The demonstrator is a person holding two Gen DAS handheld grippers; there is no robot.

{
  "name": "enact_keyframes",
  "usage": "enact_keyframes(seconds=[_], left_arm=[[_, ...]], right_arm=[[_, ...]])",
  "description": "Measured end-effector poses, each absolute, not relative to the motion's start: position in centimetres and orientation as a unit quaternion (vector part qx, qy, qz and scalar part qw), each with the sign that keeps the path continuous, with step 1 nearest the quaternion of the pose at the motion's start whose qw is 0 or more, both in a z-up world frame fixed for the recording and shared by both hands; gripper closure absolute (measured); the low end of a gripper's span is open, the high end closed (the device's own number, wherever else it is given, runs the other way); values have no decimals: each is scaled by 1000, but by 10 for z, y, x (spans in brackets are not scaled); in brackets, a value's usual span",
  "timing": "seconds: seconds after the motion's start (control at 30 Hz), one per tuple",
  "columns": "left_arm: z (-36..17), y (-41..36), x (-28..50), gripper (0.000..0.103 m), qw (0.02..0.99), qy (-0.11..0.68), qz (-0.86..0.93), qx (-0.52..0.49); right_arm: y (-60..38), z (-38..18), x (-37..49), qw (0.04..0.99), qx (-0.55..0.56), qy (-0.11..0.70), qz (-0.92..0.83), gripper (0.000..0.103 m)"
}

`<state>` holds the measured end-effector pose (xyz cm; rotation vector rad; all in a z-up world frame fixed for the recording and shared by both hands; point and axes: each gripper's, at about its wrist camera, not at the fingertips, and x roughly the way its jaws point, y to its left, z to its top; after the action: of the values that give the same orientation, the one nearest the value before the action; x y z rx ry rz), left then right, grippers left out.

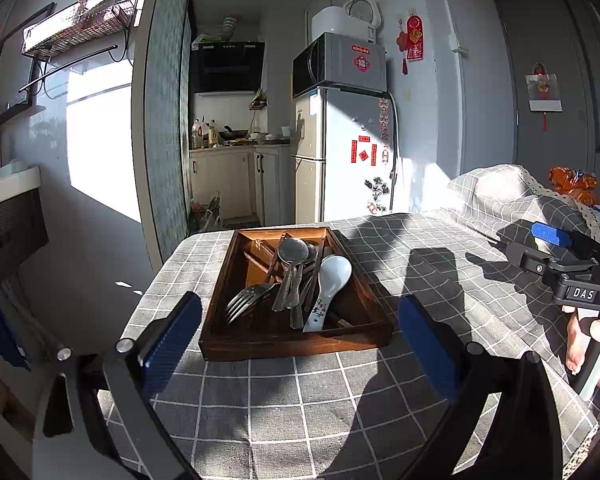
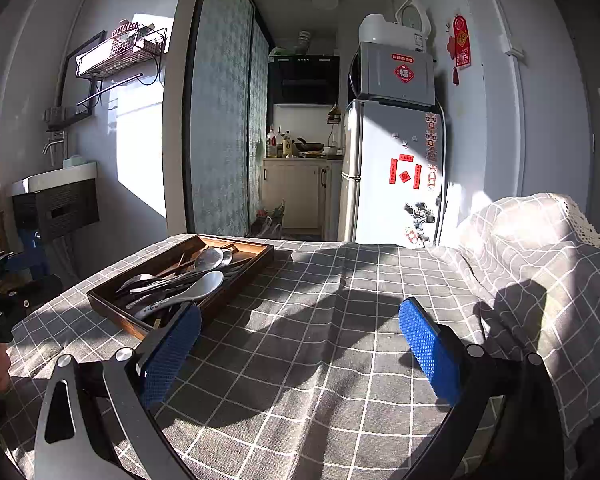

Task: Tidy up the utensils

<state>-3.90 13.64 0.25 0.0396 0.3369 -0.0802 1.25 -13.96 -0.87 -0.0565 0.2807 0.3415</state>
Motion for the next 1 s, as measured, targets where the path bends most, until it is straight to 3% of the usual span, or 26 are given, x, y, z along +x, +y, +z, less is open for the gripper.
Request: enact_keyframes(seconds=[1.0], left_arm=[[3, 137, -39, 3, 985, 167, -35, 17]], right_arm=[[-139, -9, 12, 975, -28, 139, 169, 3]])
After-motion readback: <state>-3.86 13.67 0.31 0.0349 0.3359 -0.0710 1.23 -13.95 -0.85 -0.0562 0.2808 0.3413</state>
